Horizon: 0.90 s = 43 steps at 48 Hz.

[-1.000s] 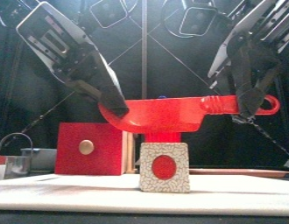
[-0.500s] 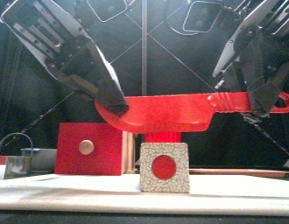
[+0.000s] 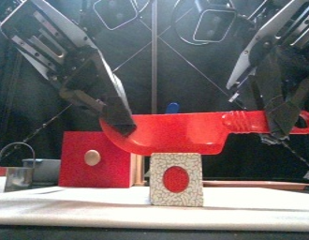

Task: Place sushi on board then cut the sushi with the knife then place the pieces on the plate
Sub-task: Cut the sushi into 4 pieces

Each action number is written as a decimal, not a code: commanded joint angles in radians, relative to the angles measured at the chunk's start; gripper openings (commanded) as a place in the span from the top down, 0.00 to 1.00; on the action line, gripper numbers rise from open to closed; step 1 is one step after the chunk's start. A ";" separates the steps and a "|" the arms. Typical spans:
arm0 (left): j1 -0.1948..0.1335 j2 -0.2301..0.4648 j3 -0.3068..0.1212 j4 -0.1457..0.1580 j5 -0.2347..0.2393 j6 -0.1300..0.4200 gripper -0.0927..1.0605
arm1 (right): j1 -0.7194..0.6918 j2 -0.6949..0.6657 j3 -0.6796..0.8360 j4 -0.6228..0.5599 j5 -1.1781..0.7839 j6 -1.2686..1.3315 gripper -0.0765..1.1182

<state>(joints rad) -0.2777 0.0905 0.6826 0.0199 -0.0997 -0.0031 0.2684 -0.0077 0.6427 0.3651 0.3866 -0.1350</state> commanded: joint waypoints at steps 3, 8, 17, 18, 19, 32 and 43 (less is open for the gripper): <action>0.014 0.003 -0.032 0.003 -0.012 0.005 0.62 | -0.002 0.000 -0.043 0.000 -0.021 -0.006 0.70; 0.015 0.003 -0.035 0.003 -0.014 0.005 0.62 | -0.002 0.005 -0.044 -0.003 -0.023 -0.006 0.70; 0.014 0.014 -0.032 0.003 -0.012 0.005 0.62 | -0.002 0.017 -0.043 -0.003 -0.023 -0.006 0.70; 0.014 0.017 -0.034 0.003 -0.012 0.005 0.62 | -0.002 0.020 -0.041 -0.003 -0.021 -0.006 0.70; 0.014 0.020 -0.034 0.003 -0.012 0.005 0.62 | -0.002 0.026 -0.043 -0.003 -0.021 -0.006 0.70; 0.014 0.067 -0.049 -0.005 -0.012 0.005 0.62 | 0.000 0.075 -0.046 0.006 -0.021 -0.005 0.70; 0.014 0.064 -0.052 -0.006 -0.012 0.005 0.62 | 0.002 0.077 -0.057 0.006 -0.018 -0.005 0.70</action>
<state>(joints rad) -0.2777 0.1718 0.6657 0.0123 -0.0997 -0.0031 0.2669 0.0905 0.6259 0.3697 0.3789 -0.1350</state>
